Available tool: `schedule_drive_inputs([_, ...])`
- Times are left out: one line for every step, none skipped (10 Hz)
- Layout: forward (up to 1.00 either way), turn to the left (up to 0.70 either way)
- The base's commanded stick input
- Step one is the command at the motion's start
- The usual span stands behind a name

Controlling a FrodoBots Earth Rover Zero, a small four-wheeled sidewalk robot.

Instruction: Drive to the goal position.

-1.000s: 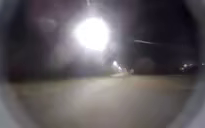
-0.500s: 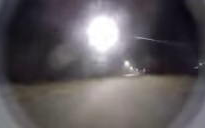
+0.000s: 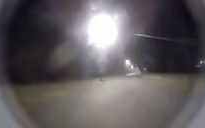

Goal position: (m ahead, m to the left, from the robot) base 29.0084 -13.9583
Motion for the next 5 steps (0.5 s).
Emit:
schedule_drive_inputs([0.70,-0.04])
schedule_drive_inputs([0.70,-0.02])
schedule_drive_inputs([0.70,0.00])
schedule_drive_inputs([0.85,-0.09])
schedule_drive_inputs([0.85,-0.22])
